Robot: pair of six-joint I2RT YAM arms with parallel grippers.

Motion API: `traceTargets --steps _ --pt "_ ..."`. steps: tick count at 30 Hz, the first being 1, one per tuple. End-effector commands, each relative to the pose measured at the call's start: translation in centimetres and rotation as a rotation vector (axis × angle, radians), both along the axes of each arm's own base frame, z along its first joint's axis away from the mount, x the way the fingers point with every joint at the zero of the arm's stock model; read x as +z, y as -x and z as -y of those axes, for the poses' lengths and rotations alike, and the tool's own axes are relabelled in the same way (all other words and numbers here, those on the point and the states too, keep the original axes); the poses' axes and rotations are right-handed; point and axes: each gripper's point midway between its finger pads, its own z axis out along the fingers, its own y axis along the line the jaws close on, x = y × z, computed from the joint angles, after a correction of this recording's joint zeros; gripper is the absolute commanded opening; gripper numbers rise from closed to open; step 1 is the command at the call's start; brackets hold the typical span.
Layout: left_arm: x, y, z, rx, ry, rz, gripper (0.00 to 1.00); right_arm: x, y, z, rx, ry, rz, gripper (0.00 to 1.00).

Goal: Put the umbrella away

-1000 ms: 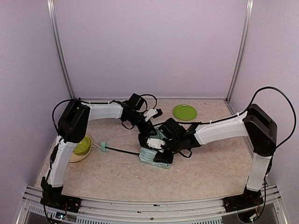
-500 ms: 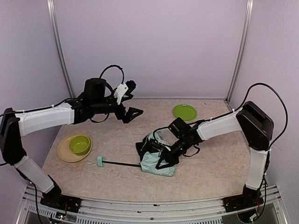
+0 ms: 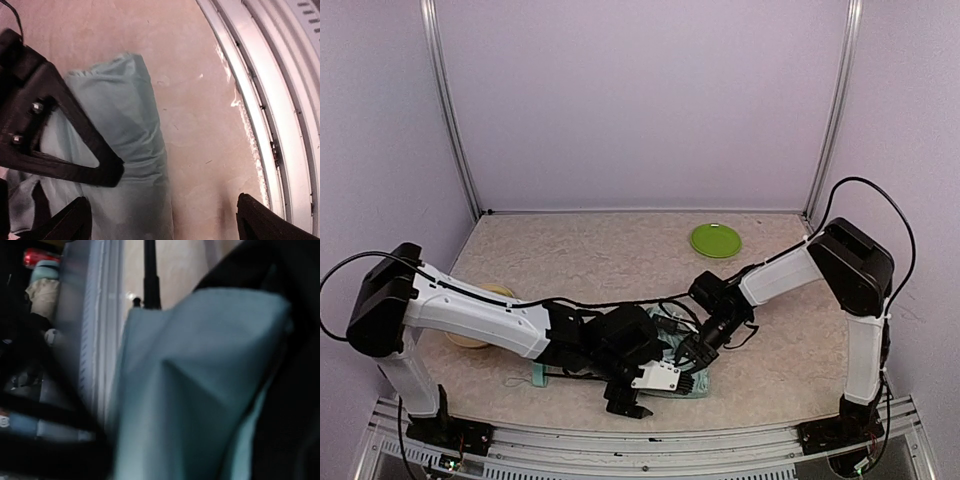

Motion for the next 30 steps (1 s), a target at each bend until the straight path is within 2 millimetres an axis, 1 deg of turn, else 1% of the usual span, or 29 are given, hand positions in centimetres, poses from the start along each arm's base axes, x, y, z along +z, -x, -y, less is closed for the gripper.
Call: traceTargets --steps 1,4,6,8,9,10,11,13,15,17,19,20,23,25,27,29,30 --pt "-2.1 -0.7 0.5 0.069 -0.097 0.069 0.99 -4.6 2.3 3.4 -0.030 0.249 -0.096 0.23" --pt "-3.0 -1.2 0.6 0.145 -0.147 0.058 0.96 -4.3 2.3 3.4 -0.043 0.240 -0.087 0.24" --pt "-3.9 -1.1 0.6 0.162 -0.198 0.047 0.92 -3.9 2.2 3.2 -0.047 0.227 -0.084 0.25" --pt "-5.5 -0.1 0.3 0.174 -0.294 -0.001 0.83 -3.4 1.7 2.9 -0.057 0.223 -0.069 0.29" --pt "-6.6 0.5 -0.1 0.193 -0.356 -0.033 0.79 -3.2 1.4 2.8 -0.066 0.220 -0.060 0.30" --pt "-7.6 1.1 -0.7 0.211 -0.423 -0.061 0.74 -3.0 1.1 2.7 -0.076 0.217 -0.051 0.34" --pt "-8.4 1.4 -0.9 0.220 -0.458 -0.074 0.71 -2.8 0.7 2.6 -0.090 0.220 -0.036 0.40" --pt "-8.3 2.2 -0.8 0.210 -0.466 -0.096 0.68 -2.2 -0.3 2.6 -0.127 0.224 -0.004 0.44" --pt "-8.4 2.3 -1.0 0.230 -0.463 -0.136 0.59 -0.5 -1.8 2.9 -0.187 0.197 0.047 0.52" --pt "-8.5 2.1 -0.9 0.281 -0.460 -0.194 0.53 1.6 -3.8 3.5 -0.268 0.164 0.094 0.54" --pt "-8.7 2.1 -0.9 0.318 -0.456 -0.253 0.51 3.3 -5.6 4.6 -0.344 0.150 0.150 0.59" --pt "-8.7 2.3 -0.9 0.328 -0.459 -0.294 0.50 4.0 -6.5 5.3 -0.382 0.154 0.181 0.61" --pt "-8.8 3.0 -0.9 0.356 -0.454 -0.438 0.45 5.5 -9.1 7.6 -0.506 0.188 0.287 0.64" --pt "-8.6 3.1 -0.9 0.376 -0.433 -0.533 0.45 6.5 -10.6 9.2 -0.582 0.221 0.396 0.64" --pt "-8.0 3.1 -0.8 0.391 -0.383 -0.676 0.46 8.0 -11.2 9.9 -0.614 0.204 0.507 0.64" --pt "-7.9 2.6 -1.1 0.434 -0.350 -0.778 0.45 9.6 -11.1 10.2 -0.619 0.158 0.611 0.63" --pt "-7.9 2.5 -1.3 0.443 -0.341 -0.814 0.44 10.1 -10.8 10.4 -0.612 0.145 0.669 0.62"
